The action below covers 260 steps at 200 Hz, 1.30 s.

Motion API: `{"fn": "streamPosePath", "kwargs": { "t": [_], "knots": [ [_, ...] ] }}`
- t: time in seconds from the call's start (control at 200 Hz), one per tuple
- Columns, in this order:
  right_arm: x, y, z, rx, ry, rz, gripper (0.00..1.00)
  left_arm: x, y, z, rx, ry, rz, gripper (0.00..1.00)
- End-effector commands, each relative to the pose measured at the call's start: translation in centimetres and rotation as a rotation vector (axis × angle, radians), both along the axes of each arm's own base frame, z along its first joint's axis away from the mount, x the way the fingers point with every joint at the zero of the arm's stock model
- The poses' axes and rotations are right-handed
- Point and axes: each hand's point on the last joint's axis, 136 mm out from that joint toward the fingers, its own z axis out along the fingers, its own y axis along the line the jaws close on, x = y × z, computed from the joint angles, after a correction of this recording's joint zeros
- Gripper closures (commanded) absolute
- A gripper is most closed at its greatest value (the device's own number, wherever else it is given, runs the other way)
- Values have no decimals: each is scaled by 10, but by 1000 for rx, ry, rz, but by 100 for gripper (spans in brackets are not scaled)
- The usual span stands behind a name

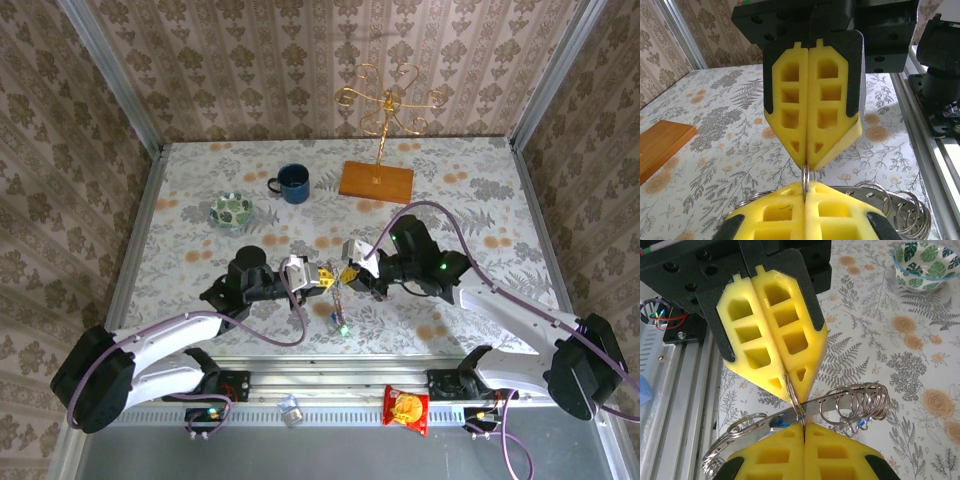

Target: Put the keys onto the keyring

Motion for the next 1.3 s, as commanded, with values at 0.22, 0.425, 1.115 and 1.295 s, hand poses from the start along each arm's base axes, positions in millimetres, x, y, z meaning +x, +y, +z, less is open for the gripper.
{"fn": "streamPosePath", "kwargs": {
  "t": [0.22, 0.425, 1.115, 1.295],
  "knots": [
    [-8, 3, 20, 111, -64, 33, 69, -6, -3, 31, -154, -15, -45, 100],
    [-7, 5, 20, 120, -65, 35, 71, -13, -4, 31, -175, 3, -88, 100],
    [-21, 1, 12, -53, -78, 138, 100, 8, -2, 17, 16, -50, -2, 85],
    [-22, 8, 24, -92, -102, 168, 100, 9, -5, 6, 145, -78, -15, 87]
  ]
}}
